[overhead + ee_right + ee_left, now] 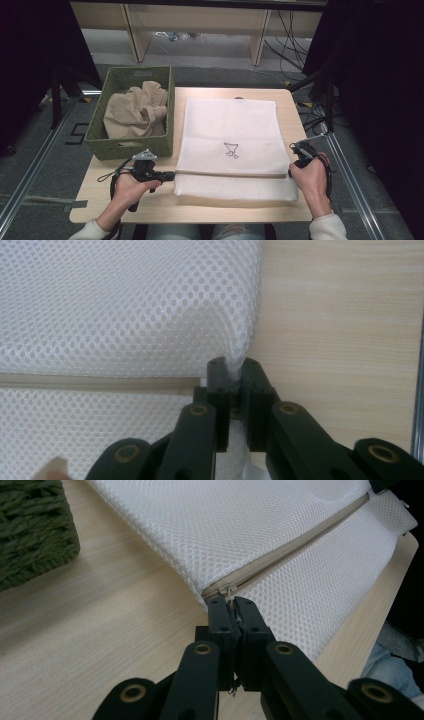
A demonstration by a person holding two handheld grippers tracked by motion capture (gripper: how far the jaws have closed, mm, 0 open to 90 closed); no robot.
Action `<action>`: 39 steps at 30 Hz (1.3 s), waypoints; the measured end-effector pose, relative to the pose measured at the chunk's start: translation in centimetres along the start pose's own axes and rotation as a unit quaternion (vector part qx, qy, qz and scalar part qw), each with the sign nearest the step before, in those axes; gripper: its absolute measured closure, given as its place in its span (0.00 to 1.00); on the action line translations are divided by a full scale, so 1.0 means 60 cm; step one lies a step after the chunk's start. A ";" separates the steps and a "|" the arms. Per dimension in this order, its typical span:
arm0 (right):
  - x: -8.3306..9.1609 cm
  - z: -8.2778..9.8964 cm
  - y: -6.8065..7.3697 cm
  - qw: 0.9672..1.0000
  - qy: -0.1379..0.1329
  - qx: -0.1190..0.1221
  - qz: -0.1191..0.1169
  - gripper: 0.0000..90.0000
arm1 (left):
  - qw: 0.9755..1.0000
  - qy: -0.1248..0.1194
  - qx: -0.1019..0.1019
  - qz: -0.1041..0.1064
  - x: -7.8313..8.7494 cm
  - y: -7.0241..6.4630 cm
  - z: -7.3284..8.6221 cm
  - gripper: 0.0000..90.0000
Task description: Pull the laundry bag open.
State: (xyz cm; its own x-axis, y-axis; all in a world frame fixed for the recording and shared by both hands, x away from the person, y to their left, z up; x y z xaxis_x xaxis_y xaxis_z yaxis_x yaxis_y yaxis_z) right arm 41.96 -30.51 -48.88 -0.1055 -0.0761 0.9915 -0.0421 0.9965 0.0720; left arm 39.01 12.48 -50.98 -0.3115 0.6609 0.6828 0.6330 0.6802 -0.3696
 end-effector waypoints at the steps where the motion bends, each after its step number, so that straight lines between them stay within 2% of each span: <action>1: -0.003 -0.003 0.004 1.000 -0.006 -0.008 -0.006 0.95 | 1.000 0.005 0.000 0.002 0.001 0.001 0.002 0.96; 4: -0.006 -0.002 0.002 1.000 0.003 0.006 0.000 0.95 | 1.000 0.003 -0.001 -0.005 0.002 0.004 0.004 0.96; 5: -0.007 -0.003 0.006 1.000 0.004 -0.011 -0.006 0.95 | 1.000 0.004 0.001 -0.003 0.003 0.006 0.005 0.96; 6: -0.009 -0.002 0.002 1.000 0.002 0.000 -0.006 0.95 | 1.000 0.004 0.003 -0.002 0.004 0.006 0.006 0.96; 7: -0.011 -0.001 0.001 1.000 0.014 -0.002 -0.005 0.95 | 1.000 0.004 0.000 -0.004 0.004 0.005 0.007 0.96; 8: -0.016 -0.002 0.004 1.000 0.012 -0.013 -0.006 0.95 | 1.000 -0.001 -0.001 -0.004 0.003 0.002 0.006 0.96; 9: -0.018 -0.002 0.004 1.000 0.015 -0.011 0.004 0.95 | 1.000 0.005 -0.005 -0.006 0.003 0.002 0.006 0.96; 10: -0.018 0.000 0.010 0.999 0.021 -0.039 0.004 0.95 | 1.000 0.006 -0.006 -0.004 0.003 0.003 0.005 0.96; 11: -0.020 -0.003 0.004 1.000 0.011 -0.012 0.000 0.95 | 1.000 0.001 -0.001 -0.003 0.002 0.004 0.004 0.96; 12: -0.018 -0.001 0.008 0.999 0.023 -0.040 0.001 0.95 | 1.000 0.003 0.001 -0.002 0.001 0.006 0.005 0.96; 14: -0.020 0.000 0.008 0.999 0.023 -0.033 -0.002 0.95 | 1.000 0.007 0.001 -0.007 -0.001 0.007 0.006 0.96; 15: -0.024 -0.002 0.003 1.000 0.017 -0.011 -0.004 0.94 | 1.000 0.011 -0.002 -0.008 -0.003 0.007 0.008 0.96; 16: -0.024 -0.001 0.009 0.999 0.021 -0.032 0.000 0.94 | 1.000 0.017 -0.005 -0.010 -0.005 0.006 0.010 0.96; 17: -0.028 -0.002 0.002 1.000 0.017 0.001 0.001 0.94 | 1.000 0.021 -0.005 -0.007 -0.008 0.004 0.012 0.96; 20: -0.028 -0.001 0.004 1.000 0.023 -0.008 0.001 0.87 | 0.999 0.030 -0.006 -0.011 -0.016 0.005 0.016 0.96; 21: -0.028 -0.002 0.000 1.000 0.022 0.001 0.003 0.81 | 1.000 0.028 -0.006 -0.012 -0.018 0.005 0.017 0.96; 23: -0.021 -0.003 0.001 1.000 0.009 0.009 -0.010 0.72 | 0.999 0.034 -0.008 -0.013 -0.020 0.007 0.018 0.96; 24: -0.014 -0.003 0.006 1.000 -0.002 -0.001 -0.020 0.70 | 0.999 0.036 -0.009 -0.012 -0.020 0.007 0.018 0.96; 25: -0.009 -0.004 0.004 1.000 -0.014 0.014 -0.020 0.68 | 0.999 0.038 -0.009 -0.016 -0.021 0.007 0.018 0.96; 26: -0.002 -0.003 0.012 1.000 -0.017 -0.008 -0.024 0.67 | 0.999 0.038 -0.010 -0.013 -0.021 0.006 0.018 0.96; 27: 0.005 -0.006 0.009 0.999 -0.033 0.013 -0.019 0.67 | 0.999 0.040 -0.012 -0.015 -0.022 0.007 0.018 0.96; 28: 0.013 -0.006 0.016 0.999 -0.042 0.000 -0.023 0.67 | 0.999 0.042 -0.012 -0.015 -0.023 0.007 0.019 0.96; 29: 0.018 -0.007 0.017 0.998 -0.050 0.021 -0.029 0.67 | 0.999 0.046 -0.015 -0.016 -0.024 0.008 0.020 0.96; 30: 0.020 -0.008 0.020 0.998 -0.055 0.022 -0.028 0.66 | 0.998 0.050 -0.018 -0.017 -0.025 0.009 0.022 0.96; 31: 0.021 -0.007 0.025 0.998 -0.058 0.009 -0.029 0.66 | 0.998 0.050 -0.018 -0.020 -0.027 0.009 0.023 0.96; 32: 0.022 -0.006 0.027 0.998 -0.051 0.017 -0.029 0.65 | 0.998 0.053 -0.021 -0.021 -0.029 0.009 0.025 0.96; 34: 0.021 -0.007 0.028 0.998 -0.059 0.019 -0.034 0.64 | 0.998 0.060 -0.024 -0.019 -0.031 0.008 0.028 0.96; 35: 0.021 -0.006 0.028 0.998 -0.054 0.021 -0.033 0.64 | 0.998 0.060 -0.024 -0.021 -0.032 0.007 0.029 0.96; 38: 0.020 -0.007 0.028 0.997 -0.061 0.021 -0.033 0.64 | 0.997 0.072 -0.030 -0.020 -0.033 0.004 0.032 0.93; 39: 0.021 -0.009 0.024 0.997 -0.069 0.033 -0.027 0.63 | 0.997 0.071 -0.029 -0.017 -0.034 0.002 0.032 0.91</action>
State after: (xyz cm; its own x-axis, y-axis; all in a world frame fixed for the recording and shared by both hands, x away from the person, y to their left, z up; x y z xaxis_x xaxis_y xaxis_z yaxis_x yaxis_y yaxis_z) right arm 42.29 -29.14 -47.49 -0.2360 -0.1377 0.9620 -0.1151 0.9869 0.1130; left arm 38.37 11.81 -53.61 -0.2330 0.5836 0.7779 0.6644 0.6796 -0.3108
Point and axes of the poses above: each handheld gripper's, and its own axes: x roughly backward along the jaws, z roughly out of its underside, y roughly to its left, the point moved 6 cm from there along -x, roughly forward along the jaws, and after that the axes turned 7 degrees about y, right-handed, at the moved point
